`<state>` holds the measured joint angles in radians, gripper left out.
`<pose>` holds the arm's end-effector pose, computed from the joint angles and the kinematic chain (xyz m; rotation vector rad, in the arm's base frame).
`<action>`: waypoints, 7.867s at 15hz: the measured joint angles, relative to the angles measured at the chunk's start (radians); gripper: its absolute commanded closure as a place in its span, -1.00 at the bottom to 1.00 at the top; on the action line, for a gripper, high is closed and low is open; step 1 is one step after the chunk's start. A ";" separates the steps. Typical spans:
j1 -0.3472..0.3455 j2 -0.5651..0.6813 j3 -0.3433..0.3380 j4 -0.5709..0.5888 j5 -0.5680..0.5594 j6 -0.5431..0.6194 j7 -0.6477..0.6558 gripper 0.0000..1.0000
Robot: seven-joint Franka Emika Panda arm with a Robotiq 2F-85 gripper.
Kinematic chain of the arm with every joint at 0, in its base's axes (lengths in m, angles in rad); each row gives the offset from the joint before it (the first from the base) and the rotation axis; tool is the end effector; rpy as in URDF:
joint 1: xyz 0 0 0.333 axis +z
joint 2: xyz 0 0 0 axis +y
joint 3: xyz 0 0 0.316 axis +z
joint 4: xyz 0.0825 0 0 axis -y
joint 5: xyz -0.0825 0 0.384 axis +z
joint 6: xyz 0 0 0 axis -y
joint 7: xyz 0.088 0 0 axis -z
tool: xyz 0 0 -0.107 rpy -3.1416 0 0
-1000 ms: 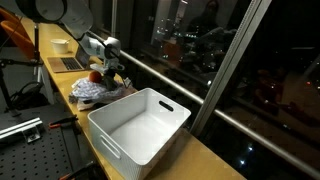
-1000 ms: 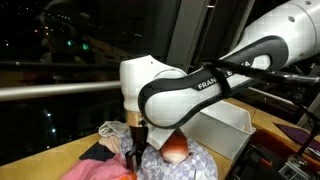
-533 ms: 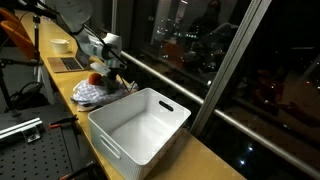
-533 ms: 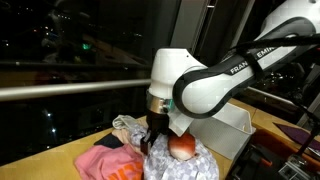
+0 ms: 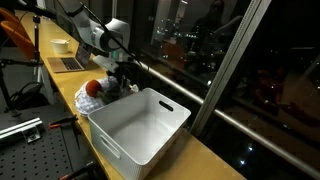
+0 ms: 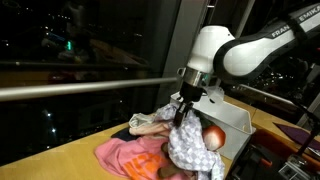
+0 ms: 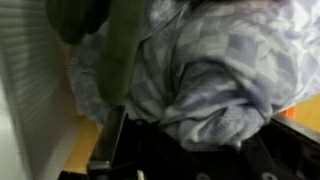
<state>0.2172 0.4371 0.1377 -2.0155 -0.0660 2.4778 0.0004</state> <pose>0.5702 0.2092 0.2380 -3.0599 -0.6079 -0.0421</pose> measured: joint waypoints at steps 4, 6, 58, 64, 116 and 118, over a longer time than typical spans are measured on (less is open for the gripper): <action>-0.088 -0.158 0.000 -0.033 0.025 -0.086 -0.130 1.00; -0.120 -0.224 -0.002 -0.029 0.032 -0.139 -0.181 1.00; -0.079 -0.280 -0.016 0.103 -0.028 -0.347 -0.119 -1.00; 0.010 -0.145 0.035 0.124 -0.028 -0.271 -0.018 -1.00; 0.110 0.260 -0.006 0.385 -0.062 -0.461 0.092 1.00; 0.118 0.184 -0.006 0.328 -0.068 -0.486 0.118 1.00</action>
<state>0.3356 0.6207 0.1319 -1.6874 -0.1338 1.9917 0.1185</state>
